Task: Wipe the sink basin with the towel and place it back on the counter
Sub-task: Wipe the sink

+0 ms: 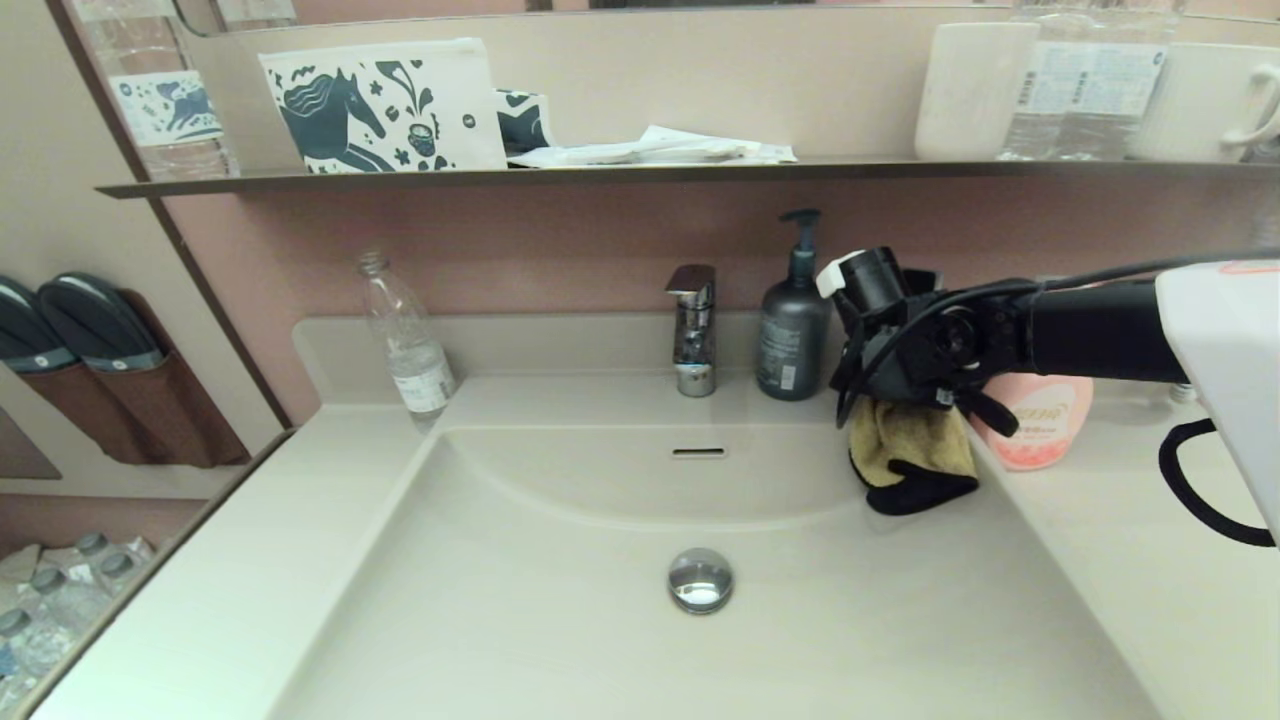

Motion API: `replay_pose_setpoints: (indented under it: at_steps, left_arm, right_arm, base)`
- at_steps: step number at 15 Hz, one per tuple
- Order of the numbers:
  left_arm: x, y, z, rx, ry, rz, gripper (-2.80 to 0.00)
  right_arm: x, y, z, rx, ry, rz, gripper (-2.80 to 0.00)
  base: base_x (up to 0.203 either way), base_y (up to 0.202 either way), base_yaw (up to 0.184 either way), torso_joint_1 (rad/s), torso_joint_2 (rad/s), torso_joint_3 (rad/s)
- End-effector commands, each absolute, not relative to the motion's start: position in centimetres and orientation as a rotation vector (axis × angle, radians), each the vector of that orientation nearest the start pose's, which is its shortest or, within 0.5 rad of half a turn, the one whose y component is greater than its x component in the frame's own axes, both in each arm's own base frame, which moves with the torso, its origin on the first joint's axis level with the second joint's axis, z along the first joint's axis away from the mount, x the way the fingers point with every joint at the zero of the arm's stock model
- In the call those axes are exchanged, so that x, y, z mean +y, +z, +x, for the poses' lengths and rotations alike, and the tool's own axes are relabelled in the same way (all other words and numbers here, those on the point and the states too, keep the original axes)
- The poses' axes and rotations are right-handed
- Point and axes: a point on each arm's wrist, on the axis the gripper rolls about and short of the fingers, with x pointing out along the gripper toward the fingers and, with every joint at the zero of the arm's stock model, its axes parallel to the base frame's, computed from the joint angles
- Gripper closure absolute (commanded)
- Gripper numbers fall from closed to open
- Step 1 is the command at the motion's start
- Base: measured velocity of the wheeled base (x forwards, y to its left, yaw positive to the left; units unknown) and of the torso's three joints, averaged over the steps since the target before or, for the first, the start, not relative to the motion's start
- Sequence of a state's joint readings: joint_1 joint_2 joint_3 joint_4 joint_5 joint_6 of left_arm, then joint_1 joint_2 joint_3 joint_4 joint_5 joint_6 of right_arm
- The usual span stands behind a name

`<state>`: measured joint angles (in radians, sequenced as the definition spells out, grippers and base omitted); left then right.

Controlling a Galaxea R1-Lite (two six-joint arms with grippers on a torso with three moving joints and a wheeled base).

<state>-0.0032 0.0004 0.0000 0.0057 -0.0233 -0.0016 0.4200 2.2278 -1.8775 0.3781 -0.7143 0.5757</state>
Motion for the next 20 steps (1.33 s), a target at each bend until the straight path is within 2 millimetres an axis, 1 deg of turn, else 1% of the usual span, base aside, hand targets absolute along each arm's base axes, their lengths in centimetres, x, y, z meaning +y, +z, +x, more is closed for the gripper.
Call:
replay_pose_setpoints:
  at_steps: [1,6,10,12,16,20]
  left_arm:
    - [0.0,7.5,-2.3,0.006,-0.026,-0.002,0.0]
    - [0.0,7.5,-2.3,0.006,-0.026,-0.002,0.0]
    - [0.0,7.5,-2.3,0.006,-0.026,-0.002,0.0]
    - [0.0,7.5,-2.3,0.006,-0.026,-0.002,0.0]
    - [0.0,7.5,-2.3,0.006,-0.026,-0.002,0.0]
    - [0.0,7.5,-2.3,0.008,-0.026,-0.002,0.0]
  right_arm:
    - [17.1,18.2,42.0,0.497,-0.442,0.165,0.0]
    - [17.2,18.6,42.7,0.473,-0.43,0.144,0.0]
    - [17.1,18.0,42.4,0.517,-0.437,0.117,0.0]
    - [16.9,17.3,41.6,0.612,-0.453,0.057,0.0]
    - [16.2,17.0,40.1,0.715,-0.506,0.04,0.0]
    - [15.8,18.3,38.4,0.734,-0.524,0.06,0.0]
  base:
    - [0.0,0.0,0.0,0.0,0.0,0.0]
    - [0.0,0.0,0.0,0.0,0.0,0.0]
    - [0.0,0.0,0.0,0.0,0.0,0.0]
    - [0.0,0.0,0.0,0.0,0.0,0.0]
    - [0.0,0.0,0.0,0.0,0.0,0.0]
    - [0.0,0.0,0.0,0.0,0.0,0.0]
